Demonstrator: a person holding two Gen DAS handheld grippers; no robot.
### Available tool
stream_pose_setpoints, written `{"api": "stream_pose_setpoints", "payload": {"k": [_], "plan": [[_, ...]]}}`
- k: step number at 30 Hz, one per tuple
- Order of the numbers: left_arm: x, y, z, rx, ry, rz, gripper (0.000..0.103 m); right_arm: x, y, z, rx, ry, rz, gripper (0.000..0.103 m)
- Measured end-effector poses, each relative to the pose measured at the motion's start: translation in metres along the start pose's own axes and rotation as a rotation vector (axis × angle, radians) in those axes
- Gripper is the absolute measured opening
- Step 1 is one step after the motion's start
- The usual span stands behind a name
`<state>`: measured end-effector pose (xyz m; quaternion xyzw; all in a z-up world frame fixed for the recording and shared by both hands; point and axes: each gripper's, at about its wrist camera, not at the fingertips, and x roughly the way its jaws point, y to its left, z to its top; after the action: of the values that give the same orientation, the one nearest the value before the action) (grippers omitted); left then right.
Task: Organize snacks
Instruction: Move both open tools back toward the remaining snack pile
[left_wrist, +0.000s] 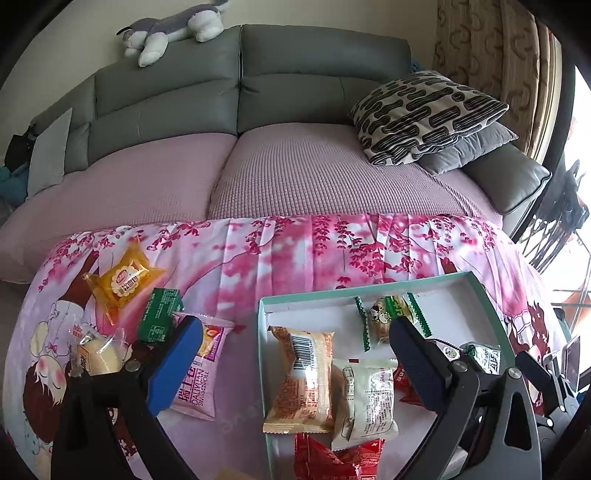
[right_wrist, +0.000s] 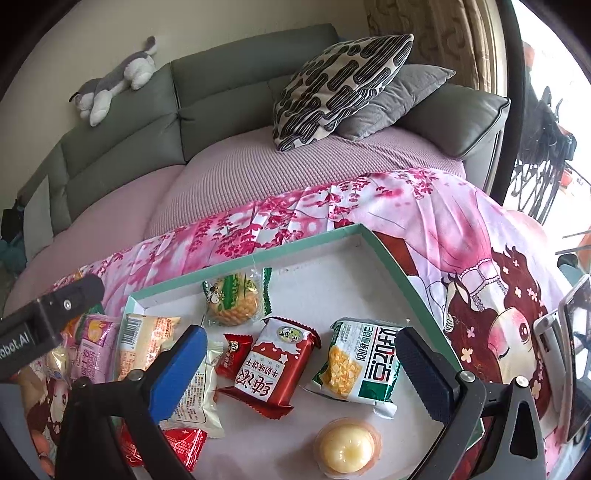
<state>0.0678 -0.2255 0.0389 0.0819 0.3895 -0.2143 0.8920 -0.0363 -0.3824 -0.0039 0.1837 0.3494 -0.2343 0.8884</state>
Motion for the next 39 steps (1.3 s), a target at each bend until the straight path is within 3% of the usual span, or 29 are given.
{"api": "stream_pose_setpoints", "payload": {"k": [20, 39], "plan": [[-0.035, 0.032, 0.006, -0.013, -0.089, 0.02, 0.101, -0.019, 0.025, 0.008, 0.002, -0.059, 0.047, 0.103], [-0.036, 0.131, -0.028, -0.251, -0.086, 0.113, 0.101, -0.015, 0.074, 0.003, -0.087, -0.058, 0.086, 0.103]]}}
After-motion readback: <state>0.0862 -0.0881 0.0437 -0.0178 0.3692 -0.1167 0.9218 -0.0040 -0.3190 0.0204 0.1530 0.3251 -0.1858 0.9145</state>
